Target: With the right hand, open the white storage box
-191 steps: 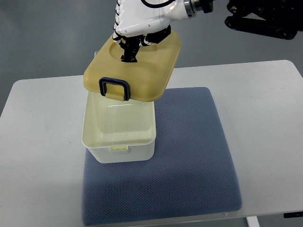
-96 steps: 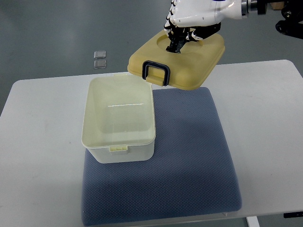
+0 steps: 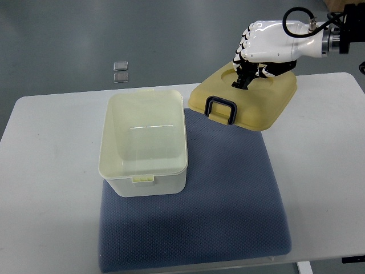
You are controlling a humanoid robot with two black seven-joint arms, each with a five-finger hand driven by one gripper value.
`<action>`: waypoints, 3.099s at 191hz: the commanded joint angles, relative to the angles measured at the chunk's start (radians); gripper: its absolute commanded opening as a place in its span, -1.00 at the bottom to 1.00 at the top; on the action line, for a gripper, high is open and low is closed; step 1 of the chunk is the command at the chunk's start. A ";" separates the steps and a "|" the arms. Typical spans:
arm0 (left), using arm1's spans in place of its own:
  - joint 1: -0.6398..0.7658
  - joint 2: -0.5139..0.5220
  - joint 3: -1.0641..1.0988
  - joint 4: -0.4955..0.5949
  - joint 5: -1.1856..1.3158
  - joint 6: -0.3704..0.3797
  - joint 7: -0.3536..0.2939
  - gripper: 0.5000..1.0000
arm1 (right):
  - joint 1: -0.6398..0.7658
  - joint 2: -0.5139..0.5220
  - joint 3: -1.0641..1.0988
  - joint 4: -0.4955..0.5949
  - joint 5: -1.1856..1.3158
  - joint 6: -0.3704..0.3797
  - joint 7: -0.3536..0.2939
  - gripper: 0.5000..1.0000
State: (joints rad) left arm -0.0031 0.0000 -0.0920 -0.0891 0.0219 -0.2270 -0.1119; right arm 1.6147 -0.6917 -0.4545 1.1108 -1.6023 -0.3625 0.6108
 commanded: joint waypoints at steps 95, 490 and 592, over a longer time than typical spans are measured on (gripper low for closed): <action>0.000 0.000 0.000 -0.001 0.000 0.000 0.000 1.00 | -0.240 0.018 0.109 0.021 -0.104 -0.013 0.000 -1.00; 0.000 0.000 0.000 0.000 0.000 0.000 0.001 1.00 | -0.705 0.324 1.082 -0.223 1.412 0.163 -0.393 0.70; 0.000 0.000 0.000 0.000 0.000 0.000 0.000 1.00 | -0.788 0.316 1.088 -0.224 1.412 0.323 -0.494 0.71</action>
State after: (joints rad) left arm -0.0031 0.0000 -0.0920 -0.0891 0.0220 -0.2270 -0.1119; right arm 0.8354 -0.3747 0.6290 0.8871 -0.1959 -0.0354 0.1288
